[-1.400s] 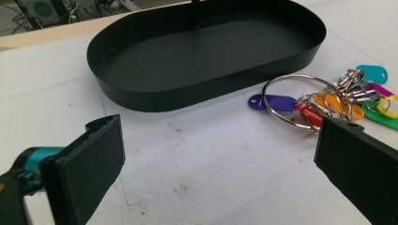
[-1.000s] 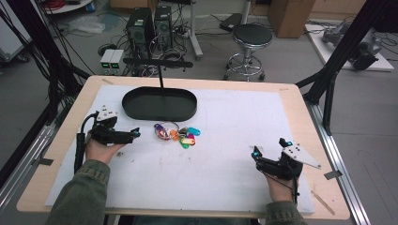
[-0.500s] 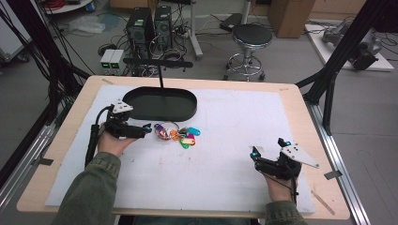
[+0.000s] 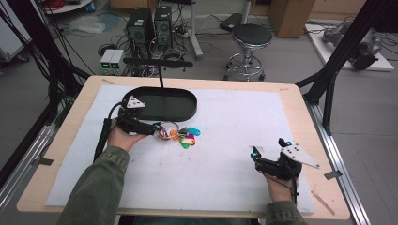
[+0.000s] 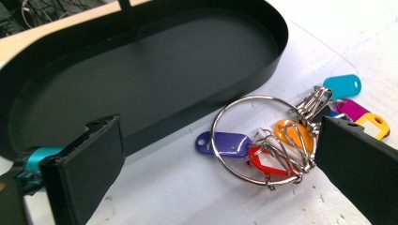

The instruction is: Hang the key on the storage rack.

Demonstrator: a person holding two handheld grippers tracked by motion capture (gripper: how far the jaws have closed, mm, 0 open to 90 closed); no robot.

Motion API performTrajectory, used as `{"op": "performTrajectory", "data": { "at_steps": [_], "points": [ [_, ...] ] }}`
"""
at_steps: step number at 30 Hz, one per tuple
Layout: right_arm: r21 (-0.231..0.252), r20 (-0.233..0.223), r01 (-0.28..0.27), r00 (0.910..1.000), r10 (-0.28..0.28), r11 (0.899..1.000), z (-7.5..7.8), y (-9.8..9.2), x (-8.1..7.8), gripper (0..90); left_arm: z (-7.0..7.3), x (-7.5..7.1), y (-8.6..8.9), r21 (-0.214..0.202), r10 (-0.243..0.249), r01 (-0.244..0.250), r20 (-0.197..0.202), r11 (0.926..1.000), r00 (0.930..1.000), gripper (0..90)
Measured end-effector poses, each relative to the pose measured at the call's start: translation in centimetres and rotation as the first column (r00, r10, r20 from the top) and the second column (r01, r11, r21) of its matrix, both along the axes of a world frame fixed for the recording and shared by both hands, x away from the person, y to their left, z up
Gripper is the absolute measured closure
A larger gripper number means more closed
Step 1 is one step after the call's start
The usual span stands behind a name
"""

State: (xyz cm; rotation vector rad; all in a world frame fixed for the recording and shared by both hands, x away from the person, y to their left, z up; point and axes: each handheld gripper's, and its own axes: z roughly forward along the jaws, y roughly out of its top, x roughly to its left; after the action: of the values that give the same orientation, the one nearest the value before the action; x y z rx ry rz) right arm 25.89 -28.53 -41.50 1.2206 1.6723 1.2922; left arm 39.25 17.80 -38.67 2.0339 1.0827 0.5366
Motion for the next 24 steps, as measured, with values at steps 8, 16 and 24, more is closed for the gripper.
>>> {"op": "performTrajectory", "data": {
  "at_steps": [8, 16, 24],
  "points": [
    [-0.013, -0.002, -0.006, 1.0000, 0.006, 1.000, 0.0, 0.1, 0.0, 0.5, -0.7, 0.9, -1.8, 0.015, -0.018, 0.018, -0.053, 0.9997, 0.9984, 2.7],
    [-0.009, -0.007, -0.007, 0.9999, 0.007, 1.000, -0.1, 0.0, -0.1, 0.5, -1.6, 1.4, -2.2, 0.035, -0.016, 0.020, -0.127, 0.9992, 0.9918, 3.3],
    [-0.011, -0.018, -0.013, 0.9998, 0.013, 1.000, -0.1, 0.0, 0.0, 0.5, -2.4, 1.6, -3.0, 0.076, 0.013, -0.002, -0.145, 0.9971, 0.9894, 12.3]
  ]
}}
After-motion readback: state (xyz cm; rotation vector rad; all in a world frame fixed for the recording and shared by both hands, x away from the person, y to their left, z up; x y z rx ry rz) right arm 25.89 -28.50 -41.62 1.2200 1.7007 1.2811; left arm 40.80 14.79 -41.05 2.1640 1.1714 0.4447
